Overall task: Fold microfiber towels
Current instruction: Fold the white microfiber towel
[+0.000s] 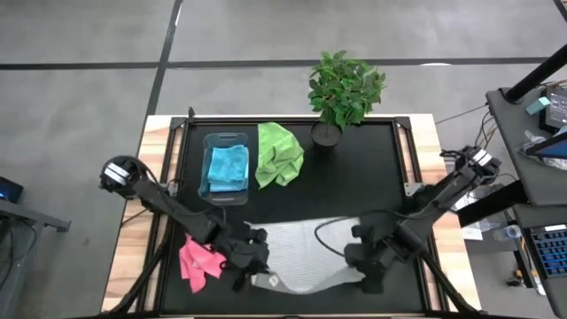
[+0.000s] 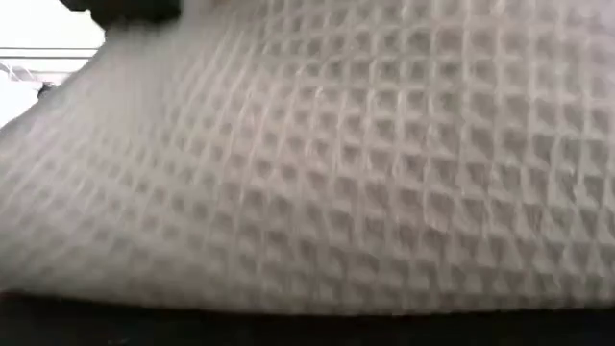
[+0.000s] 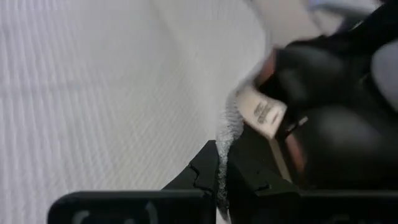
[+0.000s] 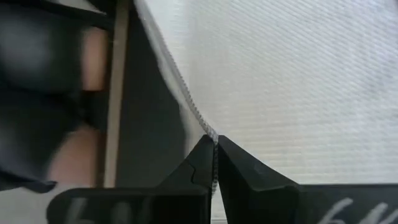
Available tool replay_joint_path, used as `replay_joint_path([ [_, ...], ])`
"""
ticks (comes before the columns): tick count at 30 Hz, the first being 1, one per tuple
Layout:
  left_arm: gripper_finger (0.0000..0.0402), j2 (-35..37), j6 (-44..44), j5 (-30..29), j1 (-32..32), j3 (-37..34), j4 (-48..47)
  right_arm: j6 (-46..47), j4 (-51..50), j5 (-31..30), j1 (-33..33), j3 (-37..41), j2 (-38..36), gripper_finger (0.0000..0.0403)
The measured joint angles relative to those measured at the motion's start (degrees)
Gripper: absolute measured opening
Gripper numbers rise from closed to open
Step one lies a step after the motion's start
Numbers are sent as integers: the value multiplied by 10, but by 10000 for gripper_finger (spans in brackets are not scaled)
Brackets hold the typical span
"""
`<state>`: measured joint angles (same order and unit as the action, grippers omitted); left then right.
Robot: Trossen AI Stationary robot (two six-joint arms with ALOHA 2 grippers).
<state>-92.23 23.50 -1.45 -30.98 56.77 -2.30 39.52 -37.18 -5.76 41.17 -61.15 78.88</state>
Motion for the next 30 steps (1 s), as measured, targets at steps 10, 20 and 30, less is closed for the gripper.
replay_joint_path([
  [10,0,2,63,-65,40,-39,-127,-70,-46,-3,-117,46,7,8],
  [20,0,2,77,-95,86,-72,-133,-146,-46,-4,-205,61,31,8],
  [30,0,2,77,-108,92,-77,-147,-177,-47,-19,-230,63,31,8],
])
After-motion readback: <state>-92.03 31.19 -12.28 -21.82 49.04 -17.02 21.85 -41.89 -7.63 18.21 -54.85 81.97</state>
